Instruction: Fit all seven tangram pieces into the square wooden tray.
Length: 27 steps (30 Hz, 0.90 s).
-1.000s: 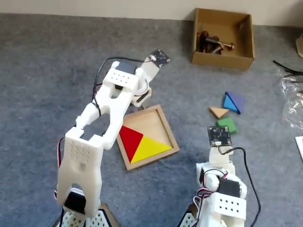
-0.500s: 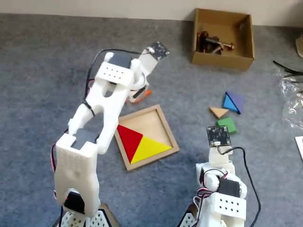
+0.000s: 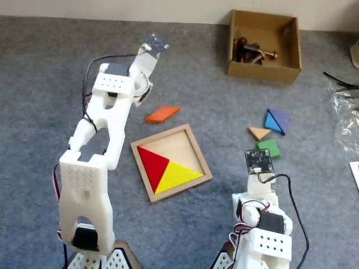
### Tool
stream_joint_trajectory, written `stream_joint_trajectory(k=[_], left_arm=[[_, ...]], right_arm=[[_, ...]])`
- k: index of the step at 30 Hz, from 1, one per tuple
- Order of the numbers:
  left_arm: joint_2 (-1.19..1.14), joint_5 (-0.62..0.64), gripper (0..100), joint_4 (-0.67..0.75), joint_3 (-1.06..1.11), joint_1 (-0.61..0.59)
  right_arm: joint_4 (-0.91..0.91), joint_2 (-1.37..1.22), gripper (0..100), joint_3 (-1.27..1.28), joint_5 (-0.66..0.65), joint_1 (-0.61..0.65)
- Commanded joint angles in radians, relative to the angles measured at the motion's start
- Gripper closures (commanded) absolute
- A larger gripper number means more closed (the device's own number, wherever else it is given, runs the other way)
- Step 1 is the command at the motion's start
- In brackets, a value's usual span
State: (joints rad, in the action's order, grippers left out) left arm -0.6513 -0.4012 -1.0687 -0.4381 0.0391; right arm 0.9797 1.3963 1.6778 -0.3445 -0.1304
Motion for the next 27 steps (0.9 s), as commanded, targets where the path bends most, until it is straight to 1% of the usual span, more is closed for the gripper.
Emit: stream_joint_trajectory(k=[1, 8, 11, 13, 15, 18, 24, 27], left_arm=[[0.008, -0.003, 90, 0.032, -0.050, 0.036], [0.008, 0.002, 90, 0.025, -0.042, 0.064], [0.008, 0.000, 90, -0.020, -0.050, 0.054], [0.008, -0.003, 93, -0.021, -0.050, 0.051], [0.008, -0.003, 100, -0.021, -0.050, 0.054], [0.008, -0.003, 98, -0.020, -0.051, 0.065], [0.002, 0.000, 99, 0.072, -0.044, 0.081], [0.002, 0.000, 99, 0.081, -0.042, 0.081]], right_arm=[[-0.028, -0.002, 98.7, 0.021, -0.018, -0.030], [-0.028, -0.002, 98.7, 0.021, -0.018, -0.030], [-0.028, -0.002, 98.7, 0.021, -0.020, -0.030], [-0.028, -0.002, 98.7, 0.021, -0.020, -0.030], [-0.028, -0.002, 98.7, 0.021, -0.020, -0.030], [-0.028, -0.002, 98.7, 0.021, -0.020, -0.030], [-0.028, -0.002, 98.7, 0.021, -0.020, -0.030], [-0.028, -0.002, 98.7, 0.021, -0.021, -0.030]])
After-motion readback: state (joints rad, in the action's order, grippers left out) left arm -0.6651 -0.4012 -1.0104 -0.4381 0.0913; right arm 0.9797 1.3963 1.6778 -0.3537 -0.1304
